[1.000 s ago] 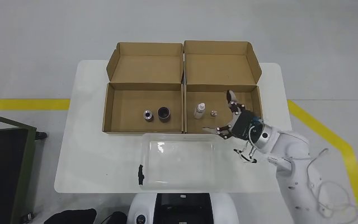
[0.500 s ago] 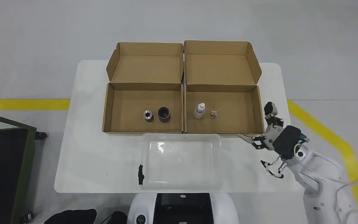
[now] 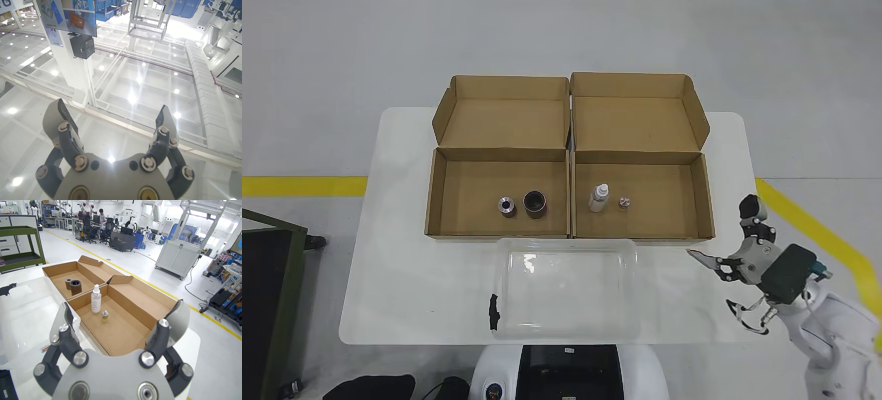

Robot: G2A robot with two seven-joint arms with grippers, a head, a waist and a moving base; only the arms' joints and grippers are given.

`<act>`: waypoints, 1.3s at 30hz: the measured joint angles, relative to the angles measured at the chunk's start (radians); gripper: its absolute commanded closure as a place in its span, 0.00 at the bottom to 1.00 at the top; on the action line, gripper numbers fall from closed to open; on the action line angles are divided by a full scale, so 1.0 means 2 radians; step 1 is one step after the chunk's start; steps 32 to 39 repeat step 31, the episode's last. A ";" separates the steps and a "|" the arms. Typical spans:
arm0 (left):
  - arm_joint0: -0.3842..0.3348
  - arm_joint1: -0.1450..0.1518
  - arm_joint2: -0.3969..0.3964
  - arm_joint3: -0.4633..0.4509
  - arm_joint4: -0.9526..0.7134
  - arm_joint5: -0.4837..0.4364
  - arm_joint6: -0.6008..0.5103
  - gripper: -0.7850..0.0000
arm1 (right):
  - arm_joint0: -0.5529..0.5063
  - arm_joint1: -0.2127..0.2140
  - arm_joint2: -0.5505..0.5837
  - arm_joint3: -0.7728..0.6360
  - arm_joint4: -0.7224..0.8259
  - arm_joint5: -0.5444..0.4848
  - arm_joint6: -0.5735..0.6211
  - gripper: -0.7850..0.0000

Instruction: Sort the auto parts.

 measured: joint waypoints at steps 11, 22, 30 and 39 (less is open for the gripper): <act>0.000 0.000 0.000 0.000 0.000 0.000 0.000 0.00 | -0.011 0.002 0.008 -0.002 -0.004 -0.002 -0.014 0.00; 0.000 0.000 0.000 0.000 0.000 0.000 0.000 0.00 | -0.011 0.002 0.008 -0.002 -0.004 -0.002 -0.014 0.00; 0.000 0.000 0.000 0.000 0.000 0.000 0.000 0.00 | -0.011 0.002 0.008 -0.002 -0.004 -0.002 -0.014 0.00; 0.000 0.000 0.000 0.000 0.000 0.000 0.000 0.00 | -0.011 0.002 0.008 -0.002 -0.004 -0.002 -0.014 0.00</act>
